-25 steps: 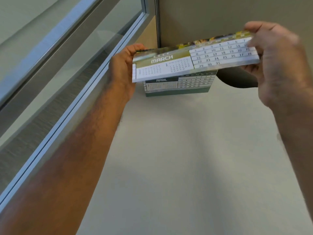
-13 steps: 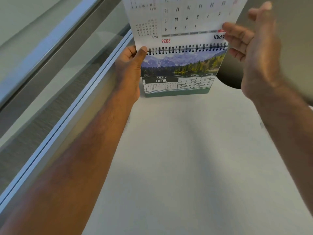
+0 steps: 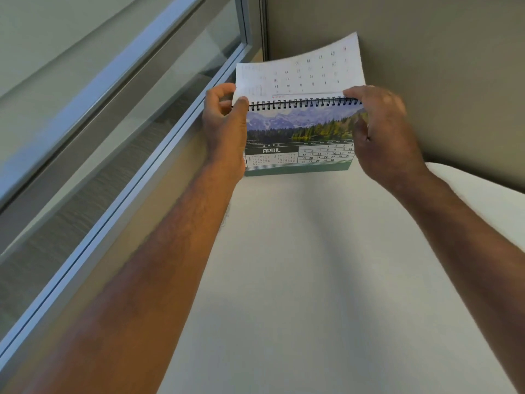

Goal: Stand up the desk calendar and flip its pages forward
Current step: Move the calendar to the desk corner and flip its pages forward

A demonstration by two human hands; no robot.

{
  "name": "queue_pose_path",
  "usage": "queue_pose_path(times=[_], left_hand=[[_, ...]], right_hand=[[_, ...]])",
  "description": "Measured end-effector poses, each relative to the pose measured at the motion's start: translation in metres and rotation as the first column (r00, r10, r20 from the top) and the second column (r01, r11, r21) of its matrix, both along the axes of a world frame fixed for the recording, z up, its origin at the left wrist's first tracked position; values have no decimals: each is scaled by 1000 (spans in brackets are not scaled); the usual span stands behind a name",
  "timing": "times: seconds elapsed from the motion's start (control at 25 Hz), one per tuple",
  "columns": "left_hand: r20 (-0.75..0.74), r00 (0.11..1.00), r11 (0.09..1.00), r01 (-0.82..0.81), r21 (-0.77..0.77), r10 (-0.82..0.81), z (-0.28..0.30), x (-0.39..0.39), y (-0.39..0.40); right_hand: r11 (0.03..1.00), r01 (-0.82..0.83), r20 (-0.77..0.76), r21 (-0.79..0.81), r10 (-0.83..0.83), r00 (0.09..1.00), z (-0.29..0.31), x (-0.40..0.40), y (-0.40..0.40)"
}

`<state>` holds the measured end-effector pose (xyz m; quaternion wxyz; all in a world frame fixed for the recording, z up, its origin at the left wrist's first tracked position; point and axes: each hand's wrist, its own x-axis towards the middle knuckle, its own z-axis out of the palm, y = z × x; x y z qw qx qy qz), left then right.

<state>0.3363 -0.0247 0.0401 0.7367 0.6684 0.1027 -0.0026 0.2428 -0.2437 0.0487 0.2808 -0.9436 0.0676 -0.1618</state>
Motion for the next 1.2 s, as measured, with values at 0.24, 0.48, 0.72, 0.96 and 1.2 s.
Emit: queue_pose_path(times=[0.24,0.48,0.72,0.96,1.2], left_hand=[[79,994,980,53,194,-69,-9,-4,7],[80,991,955,79,284,-106,-11,-1,11],[76,990,951,92,294,-119,-14,1,12],[59,991,953,100,287,-122,-12,0,11],[62,989,953,109,284,-132,-10,-2,11]], right_hand=[[996,24,-37,-83,-27,999,0,17,-6],[926,213,128,312,-263,956,-23,9,2],[673,344,-129,655,-348,928,-71,-26,29],[684,367,-121,631,-381,917,-73,-31,33],[665,443,-109,602,-480,870,-67,-33,17]])
